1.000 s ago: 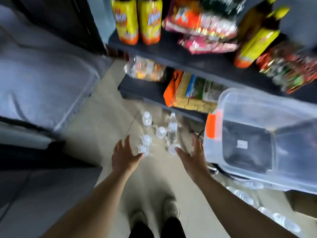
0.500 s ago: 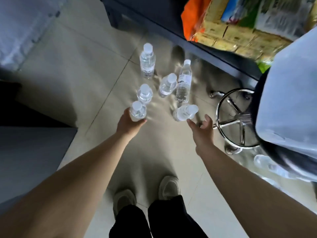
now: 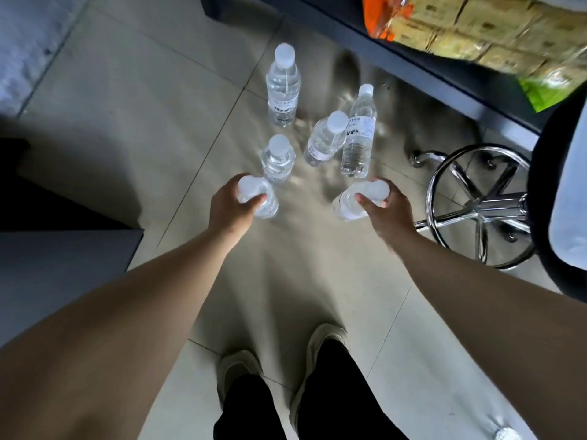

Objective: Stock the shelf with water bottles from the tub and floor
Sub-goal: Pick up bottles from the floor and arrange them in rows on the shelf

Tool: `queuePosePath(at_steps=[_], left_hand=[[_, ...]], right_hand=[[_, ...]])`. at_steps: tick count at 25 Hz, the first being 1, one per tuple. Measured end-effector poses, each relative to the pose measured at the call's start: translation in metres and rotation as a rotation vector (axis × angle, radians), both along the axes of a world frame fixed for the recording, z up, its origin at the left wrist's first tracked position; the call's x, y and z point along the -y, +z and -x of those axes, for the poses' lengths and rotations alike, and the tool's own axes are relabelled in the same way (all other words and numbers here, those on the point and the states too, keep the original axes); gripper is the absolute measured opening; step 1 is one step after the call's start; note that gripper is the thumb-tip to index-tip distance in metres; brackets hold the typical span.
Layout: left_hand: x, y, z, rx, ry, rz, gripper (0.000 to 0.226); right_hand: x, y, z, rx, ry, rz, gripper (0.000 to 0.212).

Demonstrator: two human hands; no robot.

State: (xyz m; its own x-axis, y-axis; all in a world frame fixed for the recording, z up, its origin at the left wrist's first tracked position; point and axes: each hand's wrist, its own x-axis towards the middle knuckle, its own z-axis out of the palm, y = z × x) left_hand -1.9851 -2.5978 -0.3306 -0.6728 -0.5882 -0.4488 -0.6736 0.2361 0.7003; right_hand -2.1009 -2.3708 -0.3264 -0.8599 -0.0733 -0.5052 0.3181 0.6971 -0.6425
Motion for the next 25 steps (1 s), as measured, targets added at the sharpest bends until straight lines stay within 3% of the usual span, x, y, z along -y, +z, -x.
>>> queuePosePath(at_steps=[6, 15, 19, 25], left_hand=[[-0.005, 0.062, -0.033, 0.006, 0.113, -0.047, 0.033], [0.006, 0.233, -0.004, -0.099, 0.135, -0.021, 0.030], [0.033, 0.374, 0.028, -0.237, 0.102, 0.017, 0.036], [0.071, 0.626, 0.104, -0.379, 0.092, 0.196, 0.033]], right_hand=[[0.001, 0.069, -0.027, 0.056, 0.005, 0.118, 0.043], [0.031, 0.232, -0.055, -0.033, -0.300, 0.305, 0.037], [0.047, 0.375, -0.041, -0.127, -0.327, 0.379, 0.022], [0.069, 0.622, 0.028, -0.310, -0.342, 0.453, 0.020]])
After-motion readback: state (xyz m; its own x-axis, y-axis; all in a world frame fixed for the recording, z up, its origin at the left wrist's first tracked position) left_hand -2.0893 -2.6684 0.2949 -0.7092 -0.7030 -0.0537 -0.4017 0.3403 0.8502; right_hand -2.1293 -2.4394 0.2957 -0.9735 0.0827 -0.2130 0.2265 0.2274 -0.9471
